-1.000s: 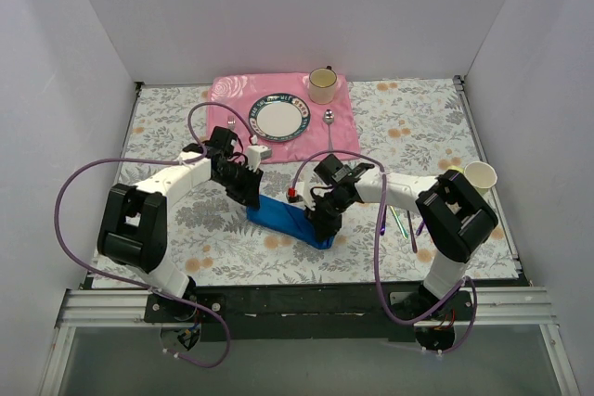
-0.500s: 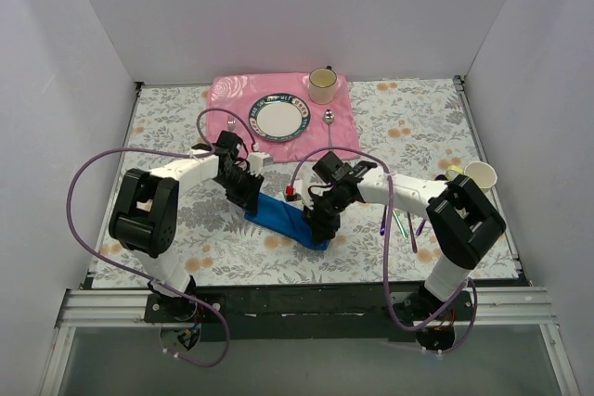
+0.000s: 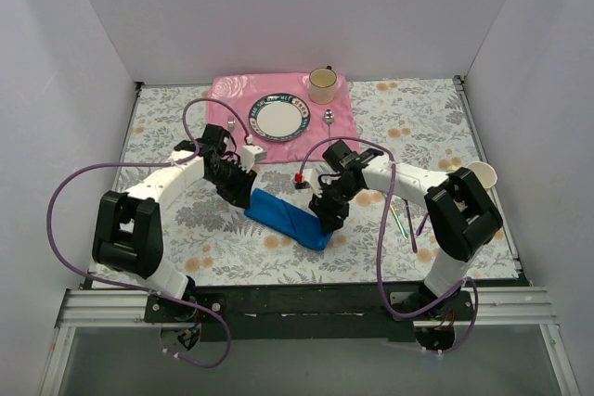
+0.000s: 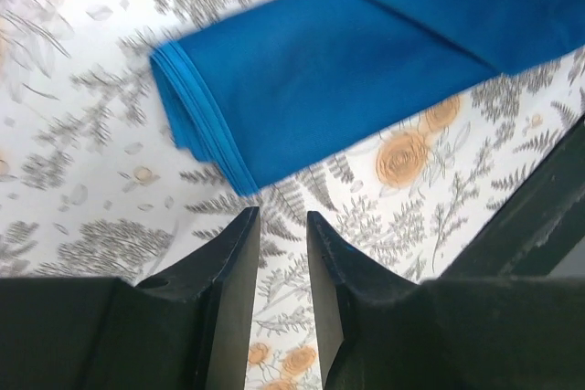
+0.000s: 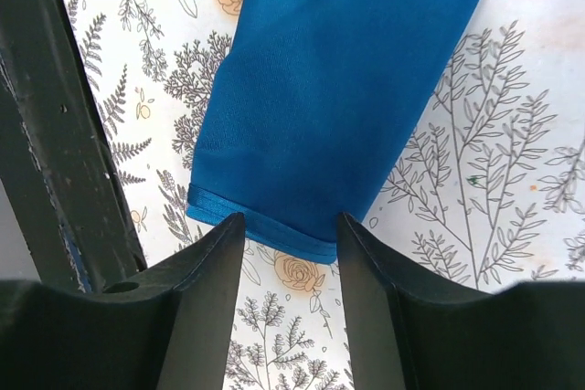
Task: Fold the napkin into a case and place the utensils inside
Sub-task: Rotate the smaller rectangle-folded napkin at the center of the board.
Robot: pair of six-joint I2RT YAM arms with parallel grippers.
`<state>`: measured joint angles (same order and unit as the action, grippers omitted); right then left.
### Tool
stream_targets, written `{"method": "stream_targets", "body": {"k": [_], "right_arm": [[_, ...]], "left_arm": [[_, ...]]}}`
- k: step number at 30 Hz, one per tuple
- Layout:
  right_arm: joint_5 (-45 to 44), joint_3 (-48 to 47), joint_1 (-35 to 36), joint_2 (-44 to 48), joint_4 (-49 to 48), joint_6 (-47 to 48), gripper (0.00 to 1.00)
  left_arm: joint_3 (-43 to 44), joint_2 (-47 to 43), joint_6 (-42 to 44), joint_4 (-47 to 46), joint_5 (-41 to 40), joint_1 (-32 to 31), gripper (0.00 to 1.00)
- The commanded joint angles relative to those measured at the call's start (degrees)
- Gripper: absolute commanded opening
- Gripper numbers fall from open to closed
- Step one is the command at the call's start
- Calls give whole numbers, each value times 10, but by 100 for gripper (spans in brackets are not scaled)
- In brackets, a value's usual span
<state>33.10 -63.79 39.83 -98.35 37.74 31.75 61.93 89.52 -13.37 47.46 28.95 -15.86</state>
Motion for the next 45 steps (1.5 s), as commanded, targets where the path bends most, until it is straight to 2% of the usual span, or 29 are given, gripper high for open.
{"method": "stream_targets", "body": {"k": [1, 9, 17, 20, 21, 24, 25, 27, 33, 39, 41, 45], "right_arm": [[1, 0, 2, -7, 16, 6, 52], [27, 38, 9, -21, -6, -8, 52], [57, 41, 74, -33, -63, -71, 53], [86, 44, 95, -24, -85, -112, 64], [94, 47, 96, -19, -104, -121, 75], [97, 60, 93, 17, -138, -150, 89], [97, 62, 81, 40, -145, -154, 95], [108, 62, 50, 61, -165, -170, 98], [82, 33, -29, 99, -159, -173, 99], [53, 9, -123, 123, -122, -157, 99], [37, 8, -146, 148, -122, -153, 99], [-15, 2, -186, 204, -133, -141, 99]], "left_arm": [[-38, -14, 23, 23, -13, -7, 26], [-53, 33, -30, -46, -44, -29, 24], [11, 95, -61, -98, -44, -29, 24], [33, 123, -83, -116, -20, -30, 25], [39, 138, -90, -119, 6, -30, 25], [63, 166, -138, -125, 51, -39, 26], [67, 170, -161, -126, 79, -41, 27], [71, 173, -174, -133, 109, -42, 30], [103, 194, -193, -144, 114, -73, 32], [143, 210, -203, -145, 114, -79, 33], [150, 197, -195, -142, 120, -78, 34], [120, 91, -181, -170, 151, -65, 42]]}}
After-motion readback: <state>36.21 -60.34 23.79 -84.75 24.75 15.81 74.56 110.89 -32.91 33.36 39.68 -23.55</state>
